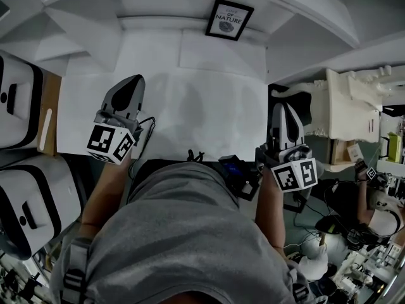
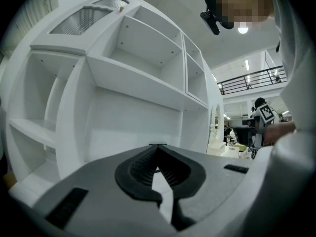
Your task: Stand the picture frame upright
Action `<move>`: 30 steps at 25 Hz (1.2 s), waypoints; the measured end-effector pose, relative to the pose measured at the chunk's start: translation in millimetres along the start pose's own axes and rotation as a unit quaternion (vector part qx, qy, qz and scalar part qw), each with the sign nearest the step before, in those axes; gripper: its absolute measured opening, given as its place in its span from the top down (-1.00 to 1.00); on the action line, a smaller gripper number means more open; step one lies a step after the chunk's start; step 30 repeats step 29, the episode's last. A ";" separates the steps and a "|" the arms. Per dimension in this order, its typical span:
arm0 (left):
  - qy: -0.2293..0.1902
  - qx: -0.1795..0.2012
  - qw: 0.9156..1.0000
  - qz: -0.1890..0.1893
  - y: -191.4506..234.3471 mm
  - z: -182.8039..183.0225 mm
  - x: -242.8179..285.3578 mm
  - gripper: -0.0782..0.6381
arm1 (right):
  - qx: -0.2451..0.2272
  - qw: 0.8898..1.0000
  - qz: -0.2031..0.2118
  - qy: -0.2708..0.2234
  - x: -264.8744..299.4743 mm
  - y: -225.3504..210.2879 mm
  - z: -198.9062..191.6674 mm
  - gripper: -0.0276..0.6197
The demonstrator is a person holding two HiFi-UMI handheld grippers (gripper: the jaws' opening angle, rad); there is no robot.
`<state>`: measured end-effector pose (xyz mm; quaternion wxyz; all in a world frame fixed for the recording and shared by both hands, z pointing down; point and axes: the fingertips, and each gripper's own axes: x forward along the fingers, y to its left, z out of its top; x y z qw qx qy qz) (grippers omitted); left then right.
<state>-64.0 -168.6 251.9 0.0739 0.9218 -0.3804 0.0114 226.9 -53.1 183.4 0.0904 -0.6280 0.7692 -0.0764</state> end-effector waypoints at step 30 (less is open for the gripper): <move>-0.009 0.037 0.999 0.020 -10.5 7.6 8.9 0.76 | -0.030 1.000 -0.002 0.007 4.0 -3.0 -9.4 0.83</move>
